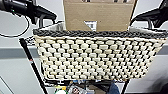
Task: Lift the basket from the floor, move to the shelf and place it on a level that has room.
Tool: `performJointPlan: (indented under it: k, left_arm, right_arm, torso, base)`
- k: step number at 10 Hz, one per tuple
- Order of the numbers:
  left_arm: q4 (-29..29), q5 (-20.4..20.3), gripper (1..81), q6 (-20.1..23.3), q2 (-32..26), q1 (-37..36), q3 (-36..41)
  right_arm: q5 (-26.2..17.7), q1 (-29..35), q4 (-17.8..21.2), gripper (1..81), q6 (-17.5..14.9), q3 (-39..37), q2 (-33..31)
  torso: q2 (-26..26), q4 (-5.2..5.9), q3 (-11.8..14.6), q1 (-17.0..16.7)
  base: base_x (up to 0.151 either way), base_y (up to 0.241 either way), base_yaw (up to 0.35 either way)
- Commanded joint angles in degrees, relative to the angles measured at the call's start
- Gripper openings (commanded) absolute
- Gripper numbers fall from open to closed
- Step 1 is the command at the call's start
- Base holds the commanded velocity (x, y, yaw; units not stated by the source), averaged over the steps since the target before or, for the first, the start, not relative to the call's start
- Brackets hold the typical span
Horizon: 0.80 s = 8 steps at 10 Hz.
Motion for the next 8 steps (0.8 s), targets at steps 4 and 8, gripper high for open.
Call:
performJointPlan:
  k: [4,8]
  left_arm:
    - [-0.3,-3.8,1.0,1.8,4.8,-10.2,-8.9]
    - [-0.2,-3.1,1.0,1.8,7.7,-11.2,-13.4]
  right_arm:
    - [1.7,9.9,-0.6,1.0,-1.2,-9.3,6.0]
    - [1.6,10.8,-0.8,1.0,-1.8,-14.2,9.7]
  torso:
    - [0.0,0.00,0.0,0.0]
    - [0.0,0.00,0.0,0.0]
  base:
    - [0.000,0.000,0.000]
    - [0.000,0.000,0.000]
